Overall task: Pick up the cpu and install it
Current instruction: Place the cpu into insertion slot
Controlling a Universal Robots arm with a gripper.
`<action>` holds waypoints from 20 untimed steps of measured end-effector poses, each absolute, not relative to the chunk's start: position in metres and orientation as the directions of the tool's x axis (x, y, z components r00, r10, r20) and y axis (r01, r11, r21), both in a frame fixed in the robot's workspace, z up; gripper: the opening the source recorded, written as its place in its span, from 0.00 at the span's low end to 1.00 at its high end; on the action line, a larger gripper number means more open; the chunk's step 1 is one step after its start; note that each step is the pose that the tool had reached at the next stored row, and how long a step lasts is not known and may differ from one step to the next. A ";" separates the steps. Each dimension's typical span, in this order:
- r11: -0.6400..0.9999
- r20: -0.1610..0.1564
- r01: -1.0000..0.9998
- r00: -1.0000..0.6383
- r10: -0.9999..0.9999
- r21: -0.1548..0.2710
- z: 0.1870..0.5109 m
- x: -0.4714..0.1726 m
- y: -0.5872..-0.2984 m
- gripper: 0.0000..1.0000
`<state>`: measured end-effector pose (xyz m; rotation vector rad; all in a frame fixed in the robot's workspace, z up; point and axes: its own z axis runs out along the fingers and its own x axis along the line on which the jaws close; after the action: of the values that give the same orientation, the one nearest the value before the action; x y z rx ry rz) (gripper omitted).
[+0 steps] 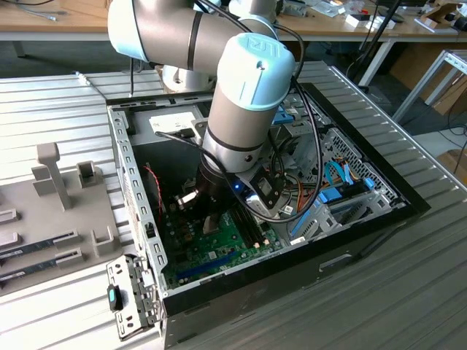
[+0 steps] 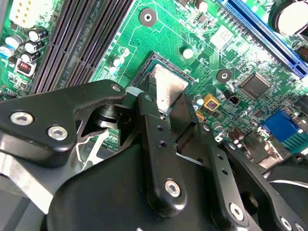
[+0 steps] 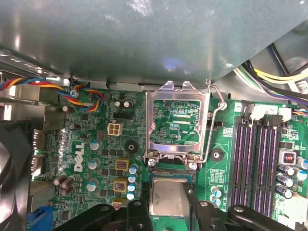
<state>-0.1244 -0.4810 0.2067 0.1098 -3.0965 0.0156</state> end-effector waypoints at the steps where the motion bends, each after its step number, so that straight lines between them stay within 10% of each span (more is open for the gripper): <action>1: 0.997 0.043 -0.071 -0.997 -0.071 -0.009 0.207 -0.124 -0.481 0.39; 20: 0.997 0.044 -0.080 -0.996 -0.080 -0.009 0.206 -0.119 -0.483 0.39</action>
<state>-0.1191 -0.4833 0.2056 0.1236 -3.0950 0.0160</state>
